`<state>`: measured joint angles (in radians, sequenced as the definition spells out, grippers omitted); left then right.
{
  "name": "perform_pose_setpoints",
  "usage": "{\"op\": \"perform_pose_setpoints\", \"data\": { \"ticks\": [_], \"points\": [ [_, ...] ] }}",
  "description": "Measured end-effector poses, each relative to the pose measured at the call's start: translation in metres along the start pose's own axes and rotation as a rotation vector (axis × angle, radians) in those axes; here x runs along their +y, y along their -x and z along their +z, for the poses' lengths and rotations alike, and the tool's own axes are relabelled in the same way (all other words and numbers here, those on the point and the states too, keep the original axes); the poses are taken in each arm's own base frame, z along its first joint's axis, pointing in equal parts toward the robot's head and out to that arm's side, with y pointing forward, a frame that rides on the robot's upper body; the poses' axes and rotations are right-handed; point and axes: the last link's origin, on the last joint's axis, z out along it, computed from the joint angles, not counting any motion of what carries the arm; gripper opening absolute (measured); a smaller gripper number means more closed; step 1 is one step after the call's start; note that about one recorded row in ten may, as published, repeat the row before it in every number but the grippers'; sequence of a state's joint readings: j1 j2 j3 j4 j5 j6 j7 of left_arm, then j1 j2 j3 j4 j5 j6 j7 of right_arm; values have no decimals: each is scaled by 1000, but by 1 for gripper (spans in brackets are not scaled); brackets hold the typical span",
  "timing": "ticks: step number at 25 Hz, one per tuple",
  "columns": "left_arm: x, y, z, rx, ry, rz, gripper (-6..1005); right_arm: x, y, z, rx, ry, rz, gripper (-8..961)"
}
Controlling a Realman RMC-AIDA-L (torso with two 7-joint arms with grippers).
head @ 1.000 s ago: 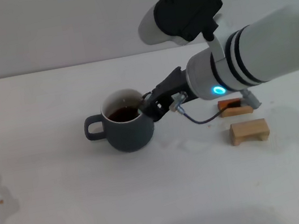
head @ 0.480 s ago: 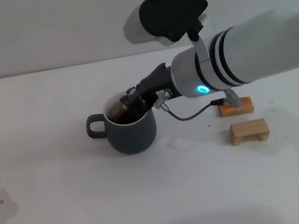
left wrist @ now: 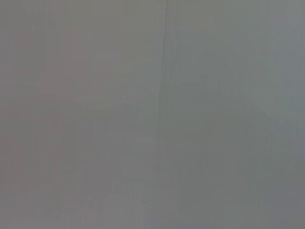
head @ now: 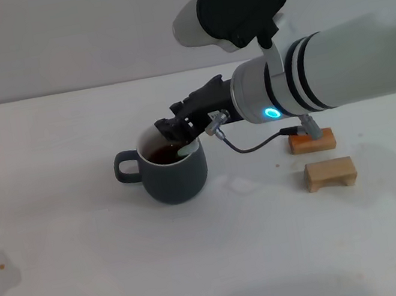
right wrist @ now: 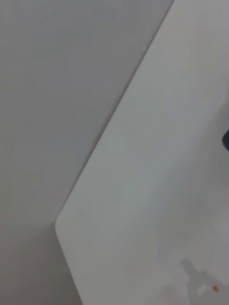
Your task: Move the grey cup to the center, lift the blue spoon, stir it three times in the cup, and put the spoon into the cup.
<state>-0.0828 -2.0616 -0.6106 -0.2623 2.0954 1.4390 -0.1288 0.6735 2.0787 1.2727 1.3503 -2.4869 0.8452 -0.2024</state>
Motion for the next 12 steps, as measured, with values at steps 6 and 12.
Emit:
{"op": "perform_pose_setpoints", "data": {
  "ticks": [6, 12],
  "points": [
    [1, 0, 1, 2, 4, 0, -2, -8, 0, -11, -63, -27, 32, 327],
    [1, 0, 1, 2, 6, 1, -2, -25, -11, -41, -378, -194, 0, 512]
  ]
}}
